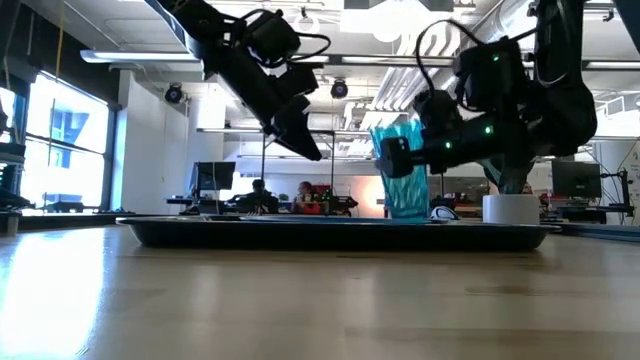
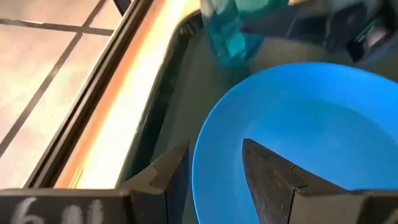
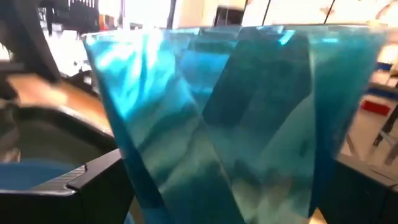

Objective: Pick and place plate/cup/fork/spoon on tray
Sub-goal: Put the blue cup on the black tray

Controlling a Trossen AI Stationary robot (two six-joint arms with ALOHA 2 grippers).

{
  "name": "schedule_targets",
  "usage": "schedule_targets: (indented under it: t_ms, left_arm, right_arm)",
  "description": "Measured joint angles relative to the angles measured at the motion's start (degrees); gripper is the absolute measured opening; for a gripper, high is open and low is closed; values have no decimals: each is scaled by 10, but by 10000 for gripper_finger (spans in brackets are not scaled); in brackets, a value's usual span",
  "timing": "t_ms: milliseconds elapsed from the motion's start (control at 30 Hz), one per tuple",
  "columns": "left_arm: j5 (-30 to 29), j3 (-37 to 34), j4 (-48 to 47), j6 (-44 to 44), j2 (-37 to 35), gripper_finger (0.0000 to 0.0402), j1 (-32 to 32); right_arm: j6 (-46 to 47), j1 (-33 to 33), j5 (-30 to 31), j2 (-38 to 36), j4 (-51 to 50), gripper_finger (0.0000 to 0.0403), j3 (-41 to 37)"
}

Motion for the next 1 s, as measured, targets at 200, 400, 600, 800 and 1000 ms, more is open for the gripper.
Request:
schedule_targets:
  t_ms: [200,400,600,800,1000]
  left_arm:
    - [-3,0,-6,-25,-3,139,0]
    - [-23,0,-14,-49,-3,139,0]
    - [-24,0,-17,-50,-3,139,0]
    - [-37,0,-4,-51,-3,162,0]
    - [-29,0,10,-49,-3,219,0]
  right_arm:
    - [99,-9,-19,0,-92,399,0]
    - [122,-8,-20,-29,-123,399,0]
    - [212,-15,-26,-130,-308,399,0]
    - [305,-57,-113,-213,-494,399,0]
    - [297,-76,-182,-224,-501,400,0]
